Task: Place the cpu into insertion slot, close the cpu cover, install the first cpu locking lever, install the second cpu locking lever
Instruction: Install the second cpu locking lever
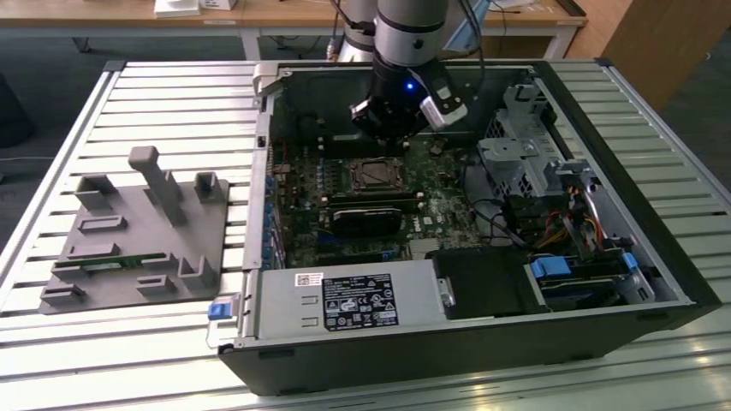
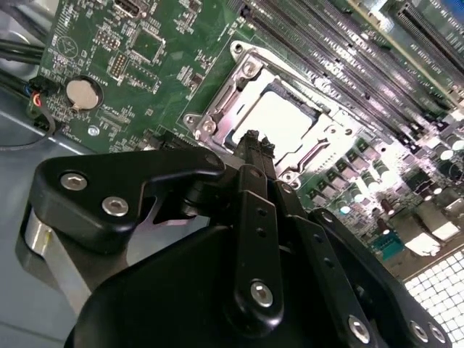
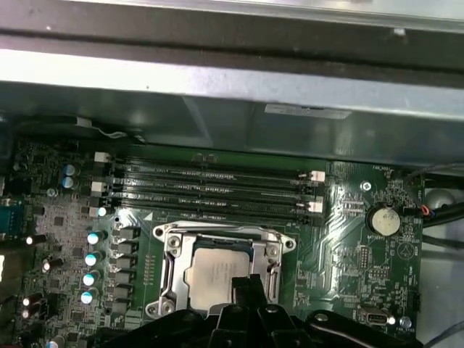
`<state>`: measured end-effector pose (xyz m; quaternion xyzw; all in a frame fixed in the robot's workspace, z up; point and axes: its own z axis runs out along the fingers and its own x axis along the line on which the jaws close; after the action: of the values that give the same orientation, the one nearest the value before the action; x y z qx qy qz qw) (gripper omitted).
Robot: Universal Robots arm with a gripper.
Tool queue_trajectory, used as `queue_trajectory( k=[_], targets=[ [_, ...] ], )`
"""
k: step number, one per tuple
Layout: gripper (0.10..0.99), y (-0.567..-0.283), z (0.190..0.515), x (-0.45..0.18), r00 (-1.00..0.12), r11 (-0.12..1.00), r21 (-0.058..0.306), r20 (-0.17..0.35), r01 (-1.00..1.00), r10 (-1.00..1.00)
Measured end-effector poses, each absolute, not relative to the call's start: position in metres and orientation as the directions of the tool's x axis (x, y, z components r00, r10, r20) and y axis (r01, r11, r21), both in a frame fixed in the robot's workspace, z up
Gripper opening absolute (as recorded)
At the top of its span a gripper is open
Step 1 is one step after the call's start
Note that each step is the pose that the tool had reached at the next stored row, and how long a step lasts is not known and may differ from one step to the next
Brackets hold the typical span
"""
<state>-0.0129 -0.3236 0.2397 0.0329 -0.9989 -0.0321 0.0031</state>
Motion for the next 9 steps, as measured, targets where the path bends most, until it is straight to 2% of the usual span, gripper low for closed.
queue_trajectory(
  k=[9],
  targets=[
    [0.106, -0.335, 0.238, -0.013, -0.998, 0.996, 0.064, 0.004, -0.066, -0.066]
  ],
)
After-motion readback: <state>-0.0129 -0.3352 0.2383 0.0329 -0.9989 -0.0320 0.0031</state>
